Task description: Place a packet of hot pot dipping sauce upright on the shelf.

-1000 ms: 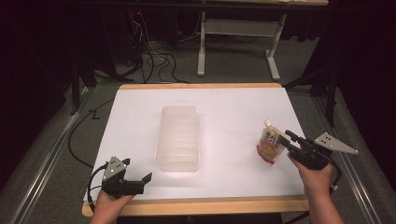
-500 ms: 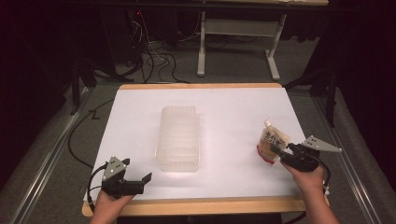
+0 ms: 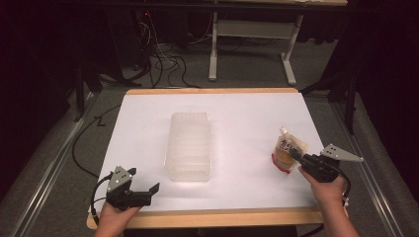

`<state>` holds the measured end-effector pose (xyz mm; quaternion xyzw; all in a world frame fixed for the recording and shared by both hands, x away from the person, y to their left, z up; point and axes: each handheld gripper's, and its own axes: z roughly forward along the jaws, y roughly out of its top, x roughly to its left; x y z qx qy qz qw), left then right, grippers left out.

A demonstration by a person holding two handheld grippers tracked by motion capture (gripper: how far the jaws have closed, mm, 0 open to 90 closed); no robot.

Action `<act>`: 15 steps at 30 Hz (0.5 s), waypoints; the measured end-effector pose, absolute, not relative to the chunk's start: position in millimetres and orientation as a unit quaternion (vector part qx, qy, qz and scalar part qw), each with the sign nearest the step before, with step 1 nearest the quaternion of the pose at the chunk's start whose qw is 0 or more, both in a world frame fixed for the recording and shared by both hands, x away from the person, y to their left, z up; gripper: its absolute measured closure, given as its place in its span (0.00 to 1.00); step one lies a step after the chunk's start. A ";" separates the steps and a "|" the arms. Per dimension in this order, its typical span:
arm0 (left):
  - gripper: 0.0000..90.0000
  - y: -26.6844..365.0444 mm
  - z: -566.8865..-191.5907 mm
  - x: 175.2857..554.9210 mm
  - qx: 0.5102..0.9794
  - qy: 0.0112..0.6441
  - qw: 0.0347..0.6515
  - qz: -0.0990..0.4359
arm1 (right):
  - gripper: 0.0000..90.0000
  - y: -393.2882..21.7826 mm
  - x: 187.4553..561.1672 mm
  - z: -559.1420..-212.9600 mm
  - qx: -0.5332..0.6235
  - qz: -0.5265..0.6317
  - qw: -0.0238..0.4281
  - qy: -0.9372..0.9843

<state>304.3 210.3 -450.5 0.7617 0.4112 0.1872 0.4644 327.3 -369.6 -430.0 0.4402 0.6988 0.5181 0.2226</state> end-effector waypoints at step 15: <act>0.01 212.8 -449.0 301.6 0.756 0.413 0.469 0.195 | 1.00 -374.1 329.3 -420.2 0.423 0.526 0.229 0.701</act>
